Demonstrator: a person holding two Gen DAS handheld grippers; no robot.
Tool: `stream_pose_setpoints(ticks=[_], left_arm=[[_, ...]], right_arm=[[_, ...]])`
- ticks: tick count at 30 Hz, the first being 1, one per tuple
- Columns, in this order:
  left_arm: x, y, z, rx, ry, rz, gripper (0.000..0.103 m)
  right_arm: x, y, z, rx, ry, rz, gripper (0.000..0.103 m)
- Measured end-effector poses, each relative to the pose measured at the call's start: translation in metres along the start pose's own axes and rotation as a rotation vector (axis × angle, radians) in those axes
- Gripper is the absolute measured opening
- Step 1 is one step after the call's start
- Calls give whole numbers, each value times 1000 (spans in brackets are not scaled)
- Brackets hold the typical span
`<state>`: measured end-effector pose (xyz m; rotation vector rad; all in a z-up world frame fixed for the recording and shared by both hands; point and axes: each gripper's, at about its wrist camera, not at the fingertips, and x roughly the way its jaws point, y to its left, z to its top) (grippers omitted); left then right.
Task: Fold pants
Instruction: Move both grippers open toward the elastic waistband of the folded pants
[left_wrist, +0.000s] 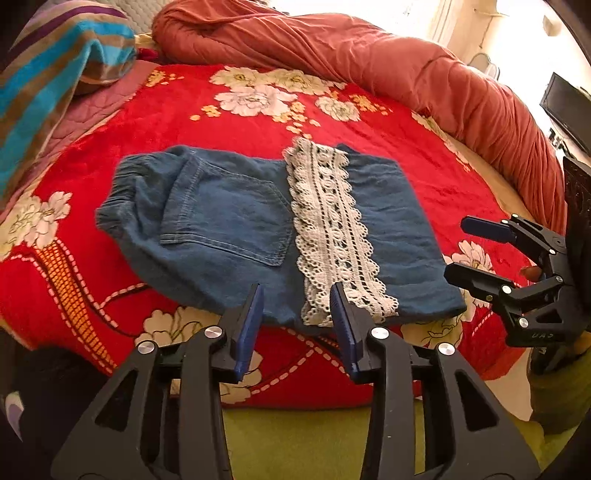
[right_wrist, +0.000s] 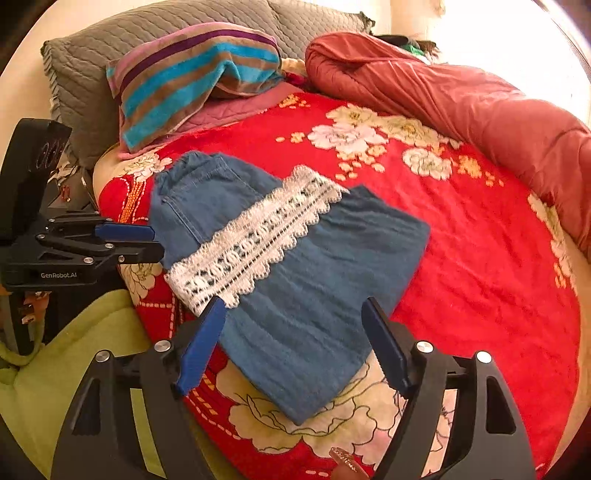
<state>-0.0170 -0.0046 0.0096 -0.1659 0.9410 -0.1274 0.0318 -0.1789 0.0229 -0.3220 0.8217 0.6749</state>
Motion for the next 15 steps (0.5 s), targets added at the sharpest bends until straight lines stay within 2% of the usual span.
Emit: stream_pose_setpoints(ticks=[4, 5, 8, 11, 15], left_arm=[[-9, 10, -1, -27, -22, 15, 43], [-10, 13, -1, -34, -27, 20, 49], [-16, 22, -1, -49, -47, 58, 52], [-24, 31, 0, -64, -79, 105, 69], [-31, 39, 1, -64, -112, 173, 72]], right_arm=[[-2, 9, 11, -29, -18, -4, 81], [-2, 10, 14, -34, -22, -1, 82], [-1, 16, 25, -46, -36, 16, 84], [1, 21, 38, -60, -48, 38, 84], [9, 24, 60, -54, -57, 84, 84]])
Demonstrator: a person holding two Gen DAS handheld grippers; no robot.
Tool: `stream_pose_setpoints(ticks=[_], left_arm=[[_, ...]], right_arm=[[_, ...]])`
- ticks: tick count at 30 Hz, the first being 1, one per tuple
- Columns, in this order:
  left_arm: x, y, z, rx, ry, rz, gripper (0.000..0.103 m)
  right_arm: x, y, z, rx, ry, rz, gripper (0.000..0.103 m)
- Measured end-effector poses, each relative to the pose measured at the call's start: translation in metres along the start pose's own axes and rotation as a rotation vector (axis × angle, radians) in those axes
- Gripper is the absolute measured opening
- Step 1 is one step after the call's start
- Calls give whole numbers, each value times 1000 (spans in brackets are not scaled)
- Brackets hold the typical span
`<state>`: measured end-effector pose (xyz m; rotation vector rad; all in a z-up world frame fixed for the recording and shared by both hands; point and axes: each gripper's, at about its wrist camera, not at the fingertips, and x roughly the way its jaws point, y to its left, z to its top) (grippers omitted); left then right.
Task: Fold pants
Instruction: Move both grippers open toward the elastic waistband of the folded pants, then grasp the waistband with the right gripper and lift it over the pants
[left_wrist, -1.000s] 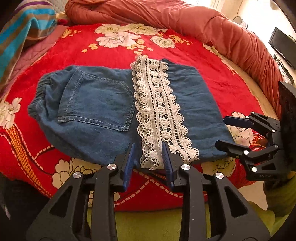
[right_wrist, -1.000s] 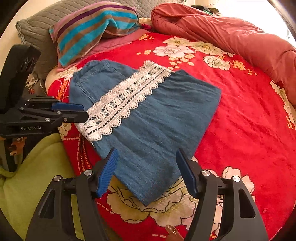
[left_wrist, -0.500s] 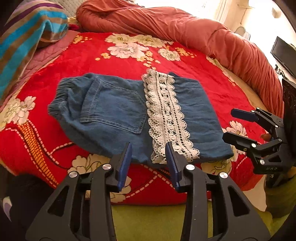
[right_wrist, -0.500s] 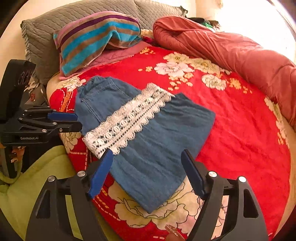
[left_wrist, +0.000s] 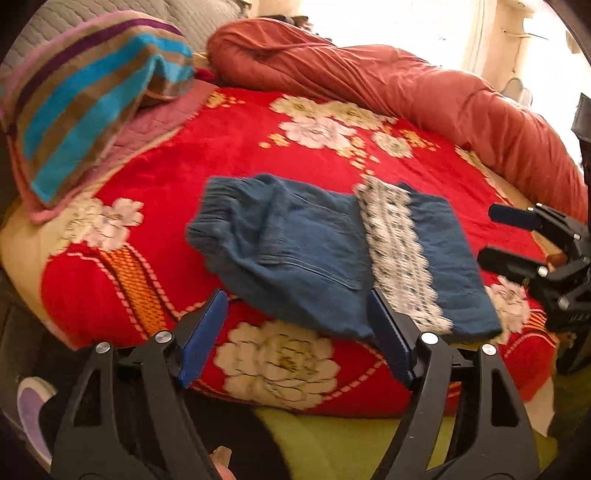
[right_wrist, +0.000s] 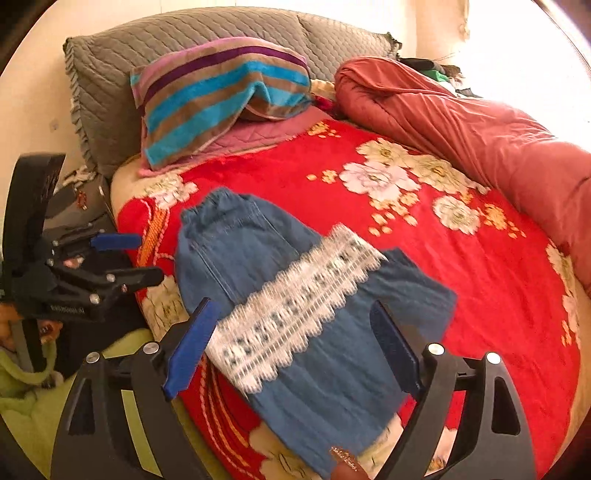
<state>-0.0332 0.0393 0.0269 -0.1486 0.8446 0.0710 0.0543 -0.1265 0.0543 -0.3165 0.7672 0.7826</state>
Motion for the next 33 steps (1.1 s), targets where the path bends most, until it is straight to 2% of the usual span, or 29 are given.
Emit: stream_pose_setpoints(ticks=[11, 20, 22, 23, 25, 30, 33], left_arm=[[12, 33, 7, -46, -8, 72, 74], [46, 61, 14, -141, 53, 52, 73], [53, 64, 16, -156, 65, 42, 70], [58, 67, 16, -163, 72, 37, 64], [64, 72, 16, -183, 88, 22, 60], [76, 76, 17, -205, 111, -28, 42], [81, 74, 16, -199, 122, -33, 40]], right_arm=[[55, 14, 57, -60, 40, 85, 84], [133, 30, 105, -143, 147, 180, 84], [152, 34, 112, -161, 181, 200, 84], [159, 36, 113, -164, 191, 203, 84], [175, 41, 116, -177, 226, 230, 84], [200, 51, 117, -200, 273, 269, 83], [208, 56, 116, -217, 288, 288, 77]])
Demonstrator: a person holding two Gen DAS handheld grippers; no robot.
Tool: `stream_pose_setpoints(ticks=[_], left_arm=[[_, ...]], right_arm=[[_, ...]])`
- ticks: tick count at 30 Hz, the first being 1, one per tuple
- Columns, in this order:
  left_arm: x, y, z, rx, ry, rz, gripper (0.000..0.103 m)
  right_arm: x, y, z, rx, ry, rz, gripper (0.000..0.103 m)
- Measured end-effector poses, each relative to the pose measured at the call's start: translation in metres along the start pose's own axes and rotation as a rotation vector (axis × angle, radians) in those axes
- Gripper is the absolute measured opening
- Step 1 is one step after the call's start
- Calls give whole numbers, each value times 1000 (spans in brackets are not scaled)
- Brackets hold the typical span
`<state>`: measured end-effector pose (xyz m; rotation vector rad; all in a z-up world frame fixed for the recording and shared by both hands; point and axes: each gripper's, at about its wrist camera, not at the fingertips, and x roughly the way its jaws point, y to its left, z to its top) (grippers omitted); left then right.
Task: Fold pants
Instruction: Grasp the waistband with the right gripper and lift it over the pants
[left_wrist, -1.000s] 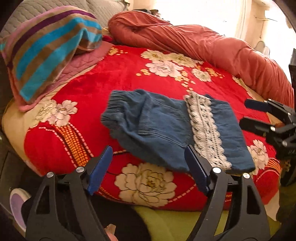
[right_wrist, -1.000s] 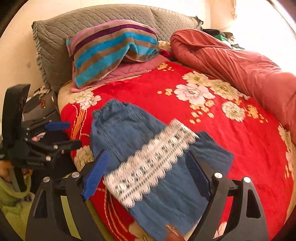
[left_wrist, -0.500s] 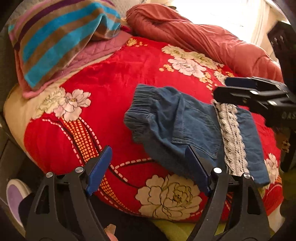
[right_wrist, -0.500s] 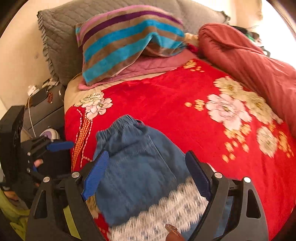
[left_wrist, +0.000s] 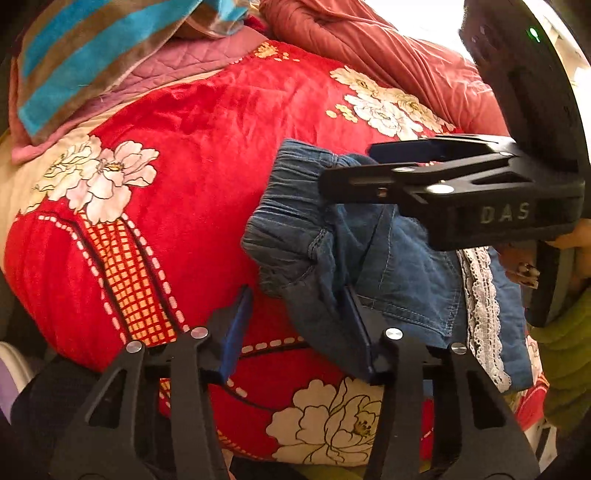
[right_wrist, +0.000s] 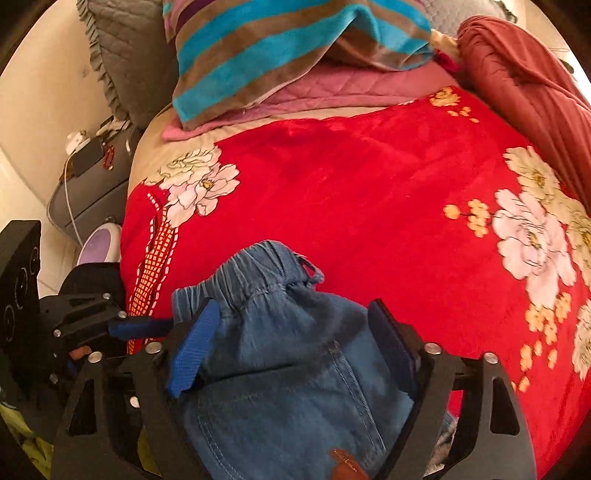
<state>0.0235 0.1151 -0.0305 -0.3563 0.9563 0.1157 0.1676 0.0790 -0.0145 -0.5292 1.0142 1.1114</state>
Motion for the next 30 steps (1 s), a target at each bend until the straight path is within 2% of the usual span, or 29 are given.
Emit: stream_pose_setpoints(ticks=[2, 9, 11, 15, 18, 22, 24, 30], left_arm=[[2, 0, 0, 2, 3, -1, 40], [6, 2, 1, -3, 11, -11, 40], [6, 3, 2, -7, 13, -15, 40], [8, 4, 3, -11, 17, -19, 40], [9, 5, 4, -12, 18, -22, 41], [8, 4, 5, -11, 17, -24, 41], [7, 3, 5, -8, 14, -31, 37], [-3, -4, 7, -11, 4, -39, 37]], right_arm=[[5, 2, 2, -10, 4, 11, 77], [21, 1, 8, -29, 32, 61, 65], [25, 2, 8, -36, 41, 81, 58], [32, 5, 9, -55, 52, 80, 54], [31, 6, 8, -68, 55, 76, 46], [21, 6, 5, -65, 35, 82, 33], [15, 6, 4, -57, 21, 90, 30], [-18, 0, -5, -7, -62, 136, 28]])
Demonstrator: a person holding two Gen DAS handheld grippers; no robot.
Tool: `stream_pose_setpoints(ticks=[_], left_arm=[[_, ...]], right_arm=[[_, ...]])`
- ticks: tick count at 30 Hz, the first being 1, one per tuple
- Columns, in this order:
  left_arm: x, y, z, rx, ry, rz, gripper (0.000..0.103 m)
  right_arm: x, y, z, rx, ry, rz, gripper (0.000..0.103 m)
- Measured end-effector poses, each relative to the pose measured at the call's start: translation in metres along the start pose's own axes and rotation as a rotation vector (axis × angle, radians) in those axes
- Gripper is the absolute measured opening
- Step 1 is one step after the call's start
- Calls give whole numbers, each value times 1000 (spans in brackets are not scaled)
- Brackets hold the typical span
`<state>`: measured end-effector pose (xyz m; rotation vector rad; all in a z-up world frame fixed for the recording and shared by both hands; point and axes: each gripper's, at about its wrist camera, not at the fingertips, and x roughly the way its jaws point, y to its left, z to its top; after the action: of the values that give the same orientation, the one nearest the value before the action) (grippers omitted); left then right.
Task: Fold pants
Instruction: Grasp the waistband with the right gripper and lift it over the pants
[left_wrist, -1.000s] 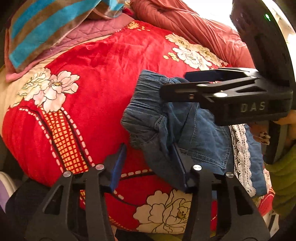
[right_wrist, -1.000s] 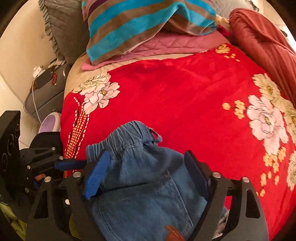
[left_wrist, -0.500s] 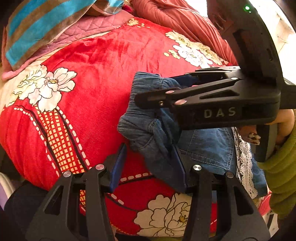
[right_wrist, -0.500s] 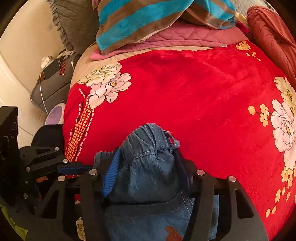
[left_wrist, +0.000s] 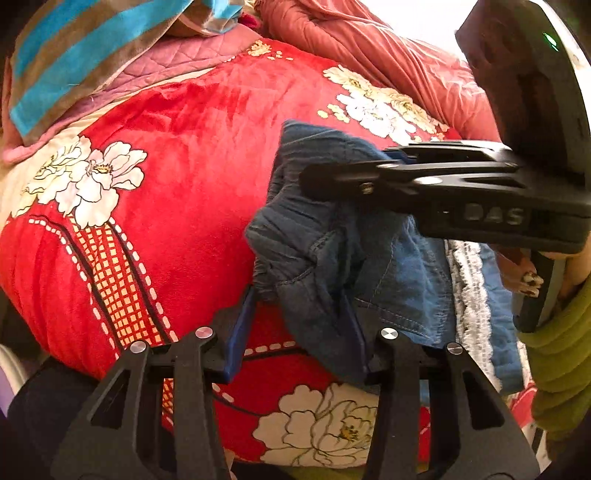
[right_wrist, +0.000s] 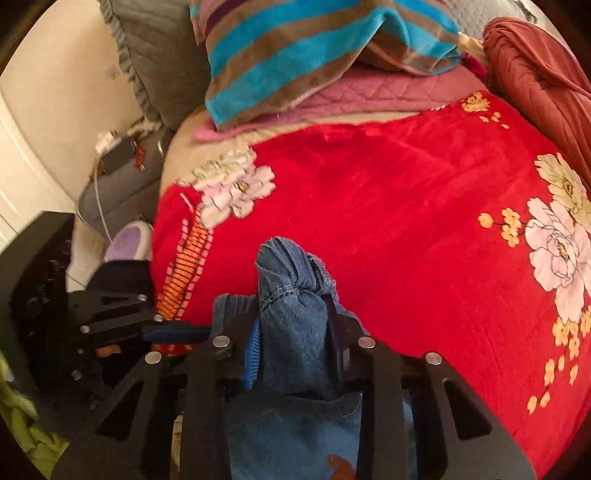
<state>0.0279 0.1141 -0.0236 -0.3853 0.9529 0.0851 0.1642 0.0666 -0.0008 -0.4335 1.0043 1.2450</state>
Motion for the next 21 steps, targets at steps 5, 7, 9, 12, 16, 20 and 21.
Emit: stream_pose_setpoints(ticks=[5, 7, 9, 12, 16, 20, 21], left_arm=[[-15, -12, 3, 8, -27, -14, 37], [-22, -21, 4, 18, -39, -25, 37], [-27, -30, 5, 33, -48, -33, 37], [-36, -46, 5, 65, -62, -46, 37], [-45, -69, 4, 112, -75, -68, 37], [-50, -95, 0, 167, -76, -97, 37], [-50, -100, -1, 179, -74, -102, 37]], right_arm=[[-36, 1, -9, 20, -76, 16, 27], [-50, 0, -14, 28, -102, 14, 27], [-65, -2, -22, 39, -131, 9, 27], [-81, -6, -34, 56, -163, 8, 27], [-105, -13, -57, 86, -205, -4, 27], [-124, -23, -79, 124, -234, -19, 27], [-128, -27, -86, 135, -241, -25, 27]])
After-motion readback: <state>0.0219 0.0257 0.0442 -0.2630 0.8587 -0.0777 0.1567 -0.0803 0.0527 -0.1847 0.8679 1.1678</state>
